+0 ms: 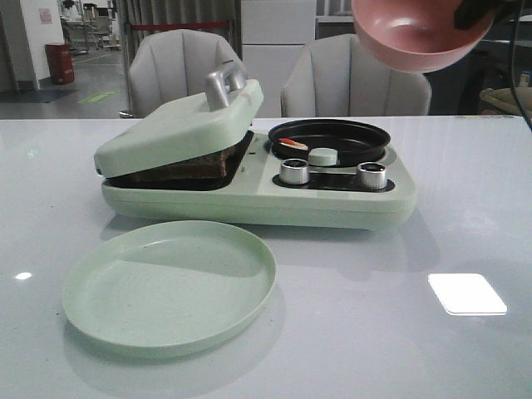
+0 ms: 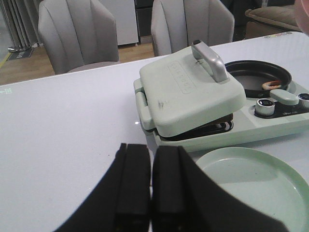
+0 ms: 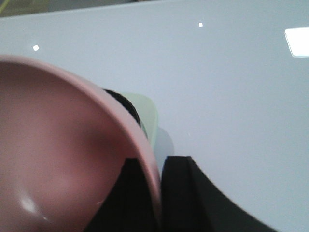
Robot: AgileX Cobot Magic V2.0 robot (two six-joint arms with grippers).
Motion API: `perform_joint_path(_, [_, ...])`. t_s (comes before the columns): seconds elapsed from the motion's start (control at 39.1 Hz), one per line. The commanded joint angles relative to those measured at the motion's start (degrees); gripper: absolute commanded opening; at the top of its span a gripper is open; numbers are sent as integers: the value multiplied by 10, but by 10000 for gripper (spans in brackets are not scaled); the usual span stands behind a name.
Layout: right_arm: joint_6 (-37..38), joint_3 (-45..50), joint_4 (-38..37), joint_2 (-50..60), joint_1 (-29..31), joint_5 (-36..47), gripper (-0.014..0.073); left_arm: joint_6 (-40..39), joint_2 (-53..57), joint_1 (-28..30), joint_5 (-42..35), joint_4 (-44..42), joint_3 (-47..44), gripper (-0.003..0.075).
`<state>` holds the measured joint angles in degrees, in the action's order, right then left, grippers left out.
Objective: Make breakfast with bread and shrimp
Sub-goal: 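Carry the pink bowl back and set it down on the table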
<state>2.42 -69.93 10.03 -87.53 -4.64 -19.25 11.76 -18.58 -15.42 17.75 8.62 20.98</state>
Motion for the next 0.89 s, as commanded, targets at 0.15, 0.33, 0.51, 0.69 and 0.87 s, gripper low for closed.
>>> perform_joint_path(0.15, [-18,-20,-7,23,55,-106,142,-7,-4,0,-48,7,16,114])
perform_joint_path(0.33, [-67,-20,14,-11,89,-166,142,-7,-4,0,-48,7,16,114])
perform_joint_path(0.51, [-129,-20,62,-69,115,-212,142,-7,-4,0,-48,7,16,114])
perform_joint_path(0.69, [-132,-20,61,-118,130,-219,142,-7,-4,0,-48,7,16,114])
perform_joint_path(0.87, [-142,-20,61,-142,130,-205,142,-7,-4,0,-48,7,16,114])
